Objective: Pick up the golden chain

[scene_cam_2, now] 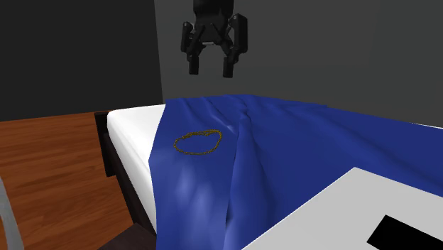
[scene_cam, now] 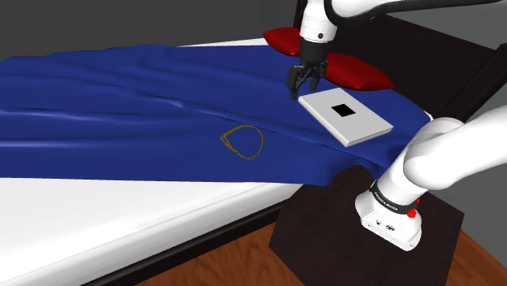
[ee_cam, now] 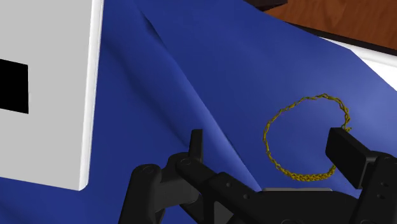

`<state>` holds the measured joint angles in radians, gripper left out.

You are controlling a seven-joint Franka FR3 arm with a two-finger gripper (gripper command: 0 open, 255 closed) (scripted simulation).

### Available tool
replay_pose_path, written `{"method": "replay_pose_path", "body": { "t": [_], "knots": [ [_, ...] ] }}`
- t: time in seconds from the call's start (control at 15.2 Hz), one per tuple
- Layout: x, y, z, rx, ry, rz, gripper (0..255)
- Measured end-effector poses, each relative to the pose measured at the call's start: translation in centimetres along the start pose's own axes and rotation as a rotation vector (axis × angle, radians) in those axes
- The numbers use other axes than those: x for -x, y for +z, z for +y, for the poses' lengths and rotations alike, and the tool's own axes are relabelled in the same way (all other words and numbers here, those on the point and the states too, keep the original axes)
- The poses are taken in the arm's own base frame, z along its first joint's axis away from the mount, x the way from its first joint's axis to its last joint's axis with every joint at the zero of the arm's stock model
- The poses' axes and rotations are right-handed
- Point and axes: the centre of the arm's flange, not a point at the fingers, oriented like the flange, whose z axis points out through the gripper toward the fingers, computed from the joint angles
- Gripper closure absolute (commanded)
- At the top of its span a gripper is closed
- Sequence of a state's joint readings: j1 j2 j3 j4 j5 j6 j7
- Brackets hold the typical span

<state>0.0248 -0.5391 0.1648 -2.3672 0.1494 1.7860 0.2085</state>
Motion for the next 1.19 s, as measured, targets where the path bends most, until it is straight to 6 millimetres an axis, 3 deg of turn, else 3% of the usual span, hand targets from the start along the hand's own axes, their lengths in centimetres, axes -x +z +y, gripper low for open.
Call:
{"method": "replay_pose_path", "body": {
  "t": [0.13,1.19],
  "knots": [
    [-1.0,2.3,-1.8,-0.003,0.001,-0.009,0],
    [-9.6,14.8,-16.5,-0.026,0.012,-0.069,0]
  ]
}}
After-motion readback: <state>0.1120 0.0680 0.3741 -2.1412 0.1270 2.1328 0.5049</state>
